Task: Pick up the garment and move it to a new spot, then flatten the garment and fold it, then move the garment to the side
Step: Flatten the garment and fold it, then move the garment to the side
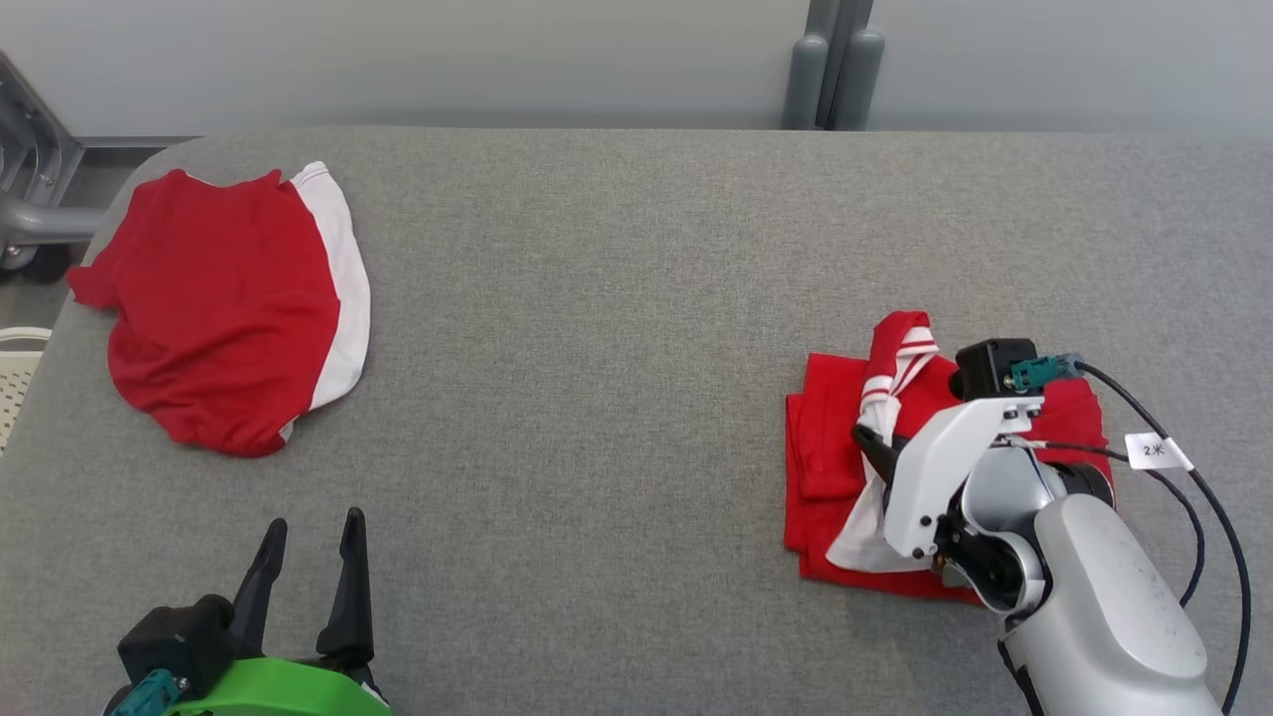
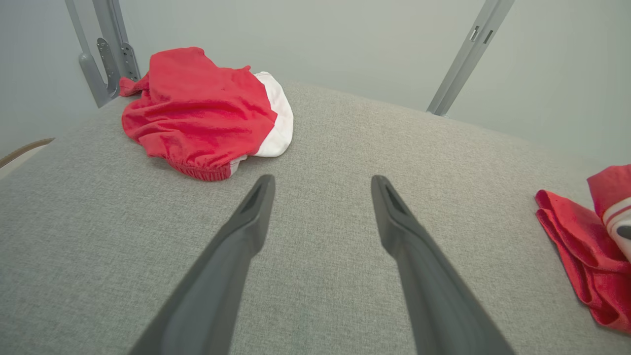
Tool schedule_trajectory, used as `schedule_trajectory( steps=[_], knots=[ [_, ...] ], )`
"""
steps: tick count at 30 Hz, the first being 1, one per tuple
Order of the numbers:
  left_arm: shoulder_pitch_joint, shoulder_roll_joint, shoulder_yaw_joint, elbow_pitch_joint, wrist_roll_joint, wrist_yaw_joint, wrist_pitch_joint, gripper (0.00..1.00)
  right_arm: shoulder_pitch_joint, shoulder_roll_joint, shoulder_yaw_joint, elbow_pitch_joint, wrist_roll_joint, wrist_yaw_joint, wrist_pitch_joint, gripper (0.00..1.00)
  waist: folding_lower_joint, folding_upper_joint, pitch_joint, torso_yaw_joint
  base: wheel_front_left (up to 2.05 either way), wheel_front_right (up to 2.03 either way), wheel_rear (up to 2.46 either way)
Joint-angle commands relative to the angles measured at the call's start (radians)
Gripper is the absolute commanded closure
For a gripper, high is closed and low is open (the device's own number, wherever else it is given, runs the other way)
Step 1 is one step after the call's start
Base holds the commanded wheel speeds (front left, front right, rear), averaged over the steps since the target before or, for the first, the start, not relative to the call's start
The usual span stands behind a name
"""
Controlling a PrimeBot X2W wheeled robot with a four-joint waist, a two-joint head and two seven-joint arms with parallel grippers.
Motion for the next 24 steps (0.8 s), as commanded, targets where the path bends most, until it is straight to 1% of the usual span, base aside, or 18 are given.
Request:
schedule_trajectory(
  steps=[1, 2, 3, 6, 7, 9, 12, 13, 15, 18, 19, 20, 22, 24],
  knots=[
    [0.011, -0.005, 0.004, 0.005, 0.012, -0.007, -0.003, 0.0, -0.031, 0.005, -0.003, 0.016, -0.026, 0.0, -0.026, 0.62, 0.0, 0.0, 0.001, 0.003, 0.0, 0.0, 0.0],
    [0.011, -0.01, 0.006, 0.008, 0.013, -0.01, -0.003, 0.0, -0.041, 0.009, -0.001, 0.026, -0.039, 0.0, -0.038, 0.13, 0.0, 0.0, 0.002, 0.003, 0.0, 0.0, 0.0],
    [0.012, -0.014, 0.008, 0.011, 0.016, -0.014, -0.003, 0.0, -0.049, 0.013, -0.001, 0.037, -0.051, 0.0, -0.049, 0.0, 0.0, 0.0, 0.003, 0.004, 0.0, 0.0, 0.0],
    [0.018, -0.022, 0.01, 0.024, 0.016, -0.021, -0.003, 0.0, -0.071, 0.018, 0.036, 0.041, -0.042, 0.0, -0.056, 0.0, 0.0, 0.0, 0.003, 0.002, 0.0, 0.0, 0.0],
    [0.019, -0.023, 0.012, 0.03, 0.014, -0.023, -0.003, 0.0, -0.08, 0.019, 0.08, 0.012, -0.013, 0.0, -0.053, 0.0, 0.0, 0.0, 0.003, -0.002, 0.0, 0.0, 0.0],
    [0.023, -0.024, 0.014, 0.033, 0.013, -0.023, -0.003, 0.0, -0.072, 0.02, 0.133, -0.045, 0.032, 0.0, -0.041, 0.0, 0.0, 0.0, 0.0, -0.006, 0.0, 0.0, 0.0],
    [0.027, -0.022, 0.015, 0.034, 0.015, -0.023, -0.003, 0.0, -0.023, 0.015, 0.141, -0.169, 0.117, 0.0, -0.031, 0.0, 0.0, 0.0, -0.005, -0.009, 0.0, 0.0, 0.0],
    [0.027, -0.022, 0.018, 0.03, 0.016, -0.021, -0.003, 0.0, -0.004, 0.001, 0.126, -0.213, 0.137, 0.0, -0.02, 0.0, 0.0, 0.0, -0.006, -0.01, 0.0, 0.0, 0.0],
    [0.032, -0.021, 0.026, 0.02, 0.018, -0.015, -0.003, 0.0, 0.033, -0.053, 0.07, -0.3, 0.144, 0.0, 0.005, 0.0, 0.0, 0.0, -0.002, -0.015, 0.0, 0.0, 0.0],
    [0.038, -0.017, 0.032, 0.008, 0.021, -0.012, -0.003, 0.0, 0.104, -0.13, -0.057, -0.376, 0.144, 0.0, 0.051, 0.0, 0.0, 0.0, 0.005, -0.019, 0.0, 0.0, 0.0],
    [0.039, -0.017, 0.032, 0.004, 0.023, -0.012, -0.003, 0.0, 0.121, -0.16, -0.105, -0.391, 0.135, 0.0, 0.062, 0.0, 0.0, 0.0, 0.009, -0.02, 0.0, 0.0, 0.0],
    [0.041, -0.016, 0.035, -0.001, 0.024, -0.011, -0.003, 0.0, 0.139, -0.171, -0.165, -0.392, 0.143, 0.0, 0.072, 0.0, 0.0, 0.0, 0.012, -0.022, 0.0, 0.0, 0.0],
    [0.046, -0.016, 0.037, -0.005, 0.025, -0.01, -0.003, 0.0, 0.169, -0.203, -0.246, -0.389, 0.133, 0.001, 0.093, 0.0, 0.0, 0.0, 0.019, -0.028, 0.0, 0.0, 0.0],
    [0.043, -0.017, 0.039, -0.006, 0.026, -0.011, -0.003, 0.0, 0.188, -0.209, -0.299, -0.372, 0.14, 0.001, 0.113, 0.0, 0.0, 0.0, 0.029, -0.033, 0.0, 0.0, 0.0]
  ],
)
